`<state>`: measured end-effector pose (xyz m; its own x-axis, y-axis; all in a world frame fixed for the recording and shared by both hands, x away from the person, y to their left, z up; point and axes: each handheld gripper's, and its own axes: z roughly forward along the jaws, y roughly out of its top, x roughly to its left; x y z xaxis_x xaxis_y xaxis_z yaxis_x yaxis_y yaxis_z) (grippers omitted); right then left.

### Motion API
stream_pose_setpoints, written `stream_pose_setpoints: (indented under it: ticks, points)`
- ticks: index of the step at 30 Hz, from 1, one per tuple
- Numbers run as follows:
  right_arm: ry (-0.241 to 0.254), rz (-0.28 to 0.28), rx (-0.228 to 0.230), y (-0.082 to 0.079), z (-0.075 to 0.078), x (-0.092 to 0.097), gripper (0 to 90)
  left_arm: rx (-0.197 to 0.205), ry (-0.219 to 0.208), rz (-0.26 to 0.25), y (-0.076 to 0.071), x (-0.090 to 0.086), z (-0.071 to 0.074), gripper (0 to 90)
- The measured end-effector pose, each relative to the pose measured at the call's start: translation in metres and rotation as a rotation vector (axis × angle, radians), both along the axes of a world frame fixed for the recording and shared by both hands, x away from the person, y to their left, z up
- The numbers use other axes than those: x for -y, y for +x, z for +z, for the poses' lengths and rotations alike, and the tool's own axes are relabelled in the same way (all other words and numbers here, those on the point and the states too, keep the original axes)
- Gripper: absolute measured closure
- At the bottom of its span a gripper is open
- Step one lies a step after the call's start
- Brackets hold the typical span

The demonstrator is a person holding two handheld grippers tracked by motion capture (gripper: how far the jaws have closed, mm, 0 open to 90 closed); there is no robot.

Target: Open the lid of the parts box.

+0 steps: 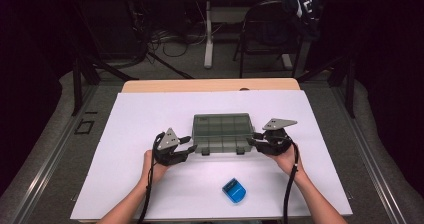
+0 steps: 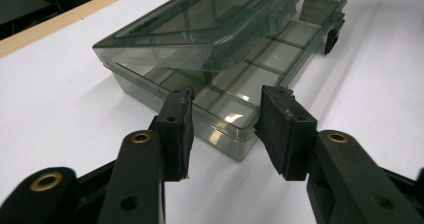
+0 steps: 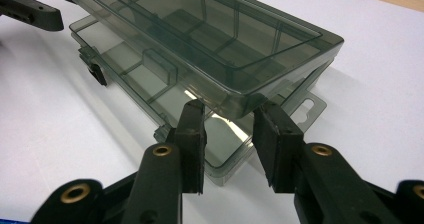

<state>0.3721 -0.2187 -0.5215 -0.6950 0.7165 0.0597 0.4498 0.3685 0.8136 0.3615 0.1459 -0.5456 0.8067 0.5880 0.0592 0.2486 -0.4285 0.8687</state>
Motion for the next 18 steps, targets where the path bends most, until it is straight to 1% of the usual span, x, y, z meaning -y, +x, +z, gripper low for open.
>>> stream_pose_setpoints:
  ticks: [3, 4, 6, 7, 9, 11, 13, 15, 17, 18]
  points:
    - [0.004, -0.011, 0.006, 0.0, 0.001, 0.001, 66.8, 0.009, 0.0, 0.009, 0.0, 0.002, 0.001, 51.2]
    - [0.007, -0.014, 0.004, 0.0, 0.001, 0.001, 67.0, 0.02, 0.009, 0.019, 0.001, 0.003, 0.002, 50.5]
    - [0.013, -0.02, 0.005, 0.0, 0.001, 0.002, 67.1, 0.033, 0.014, 0.037, 0.0, 0.005, 0.003, 49.6]
    - [0.014, -0.022, 0.004, 0.0, 0.001, 0.002, 67.1, 0.033, 0.014, 0.037, 0.0, 0.005, 0.003, 49.3]
    - [0.011, -0.024, -0.001, -0.001, 0.001, 0.003, 67.1, 0.062, 0.016, 0.056, 0.001, 0.008, 0.006, 49.2]
    - [0.005, -0.023, 0.002, -0.002, 0.001, 0.003, 67.1, 0.08, 0.026, 0.074, 0.001, 0.011, 0.006, 49.1]
    - [0.016, -0.025, 0.012, -0.002, 0.0, 0.003, 67.1, 0.089, 0.028, 0.074, 0.002, 0.012, 0.007, 49.1]
    - [0.005, -0.026, 0.01, -0.002, 0.001, 0.003, 67.0, 0.109, 0.043, 0.079, 0.001, 0.015, 0.007, 49.6]
    - [0.003, -0.026, 0.011, -0.002, 0.001, 0.003, 67.0, 0.116, 0.04, 0.079, 0.001, 0.016, 0.007, 51.4]
    - [0.002, -0.029, 0.013, -0.003, 0.001, 0.003, 66.9, 0.131, 0.04, 0.085, 0.001, 0.017, 0.008, 51.8]
